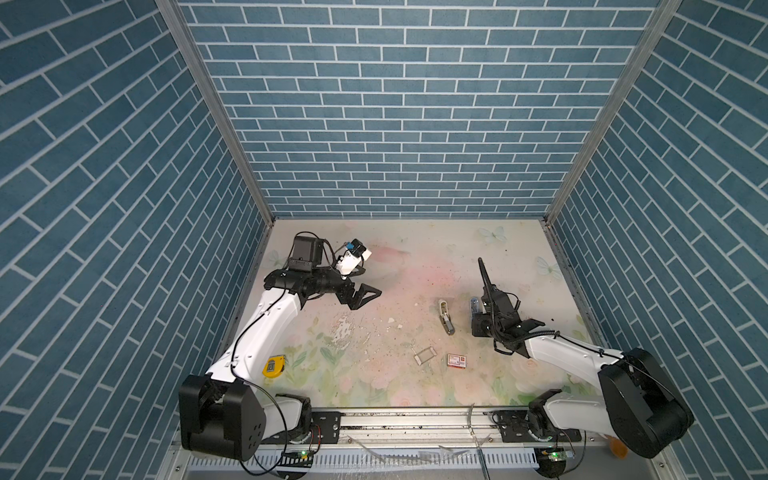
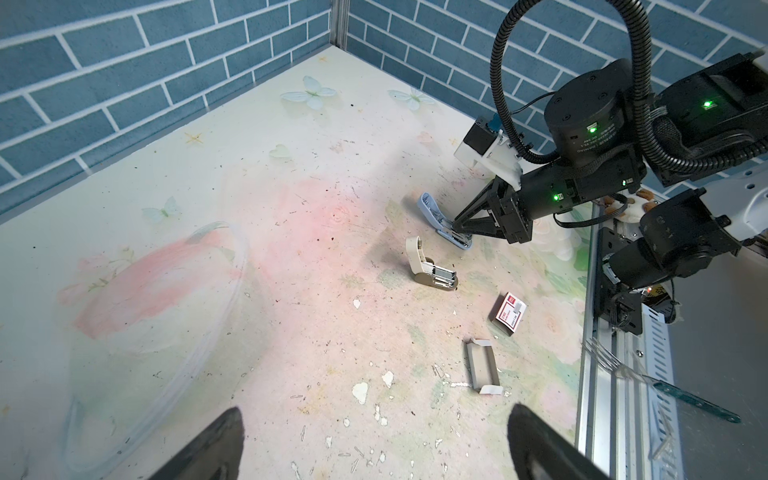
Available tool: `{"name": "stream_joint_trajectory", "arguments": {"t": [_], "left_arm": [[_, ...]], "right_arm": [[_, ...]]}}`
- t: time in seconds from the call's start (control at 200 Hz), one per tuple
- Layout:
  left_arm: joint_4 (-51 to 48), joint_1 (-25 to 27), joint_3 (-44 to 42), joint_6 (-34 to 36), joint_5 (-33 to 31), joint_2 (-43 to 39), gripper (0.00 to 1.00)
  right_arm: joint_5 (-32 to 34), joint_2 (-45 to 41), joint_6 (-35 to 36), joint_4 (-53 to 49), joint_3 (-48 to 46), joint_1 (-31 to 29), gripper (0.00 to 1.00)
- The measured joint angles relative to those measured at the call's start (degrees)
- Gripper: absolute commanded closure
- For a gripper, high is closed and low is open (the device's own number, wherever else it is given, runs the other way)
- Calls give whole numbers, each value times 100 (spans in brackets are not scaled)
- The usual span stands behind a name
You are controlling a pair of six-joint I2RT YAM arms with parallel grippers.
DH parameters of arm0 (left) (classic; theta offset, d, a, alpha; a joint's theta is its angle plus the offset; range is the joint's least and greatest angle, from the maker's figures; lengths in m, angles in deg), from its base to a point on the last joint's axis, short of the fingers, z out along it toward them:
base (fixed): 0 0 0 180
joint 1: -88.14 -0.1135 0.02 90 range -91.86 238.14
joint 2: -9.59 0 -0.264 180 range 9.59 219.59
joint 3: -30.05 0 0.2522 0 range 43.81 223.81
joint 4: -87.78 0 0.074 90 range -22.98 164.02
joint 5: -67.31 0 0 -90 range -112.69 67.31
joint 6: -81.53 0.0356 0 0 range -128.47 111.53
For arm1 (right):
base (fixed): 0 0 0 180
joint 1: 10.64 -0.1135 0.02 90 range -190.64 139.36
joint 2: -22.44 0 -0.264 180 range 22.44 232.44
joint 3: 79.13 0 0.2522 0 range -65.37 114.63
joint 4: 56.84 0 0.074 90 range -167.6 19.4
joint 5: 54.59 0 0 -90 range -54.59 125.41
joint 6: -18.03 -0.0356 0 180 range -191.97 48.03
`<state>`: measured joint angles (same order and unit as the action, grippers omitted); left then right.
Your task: Load the staples into the stapler
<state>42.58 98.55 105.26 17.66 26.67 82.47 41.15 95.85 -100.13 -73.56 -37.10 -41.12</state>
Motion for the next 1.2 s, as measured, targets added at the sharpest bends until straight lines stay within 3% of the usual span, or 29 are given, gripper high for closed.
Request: {"name": "stream_joint_trajectory", "arguments": {"t": [0.46,0.895,1.2], "left_arm": [[7,0,0,0,2,0,0],[7,0,0,0,2,0,0],[4,0,0,2,-9,0,0]], "right_arm": [[-55,-2,-4,-20,0,0,79],[-26,-133,-4,-229,9,0,69],[190,-323,-2,-459,391,11,69]]}}
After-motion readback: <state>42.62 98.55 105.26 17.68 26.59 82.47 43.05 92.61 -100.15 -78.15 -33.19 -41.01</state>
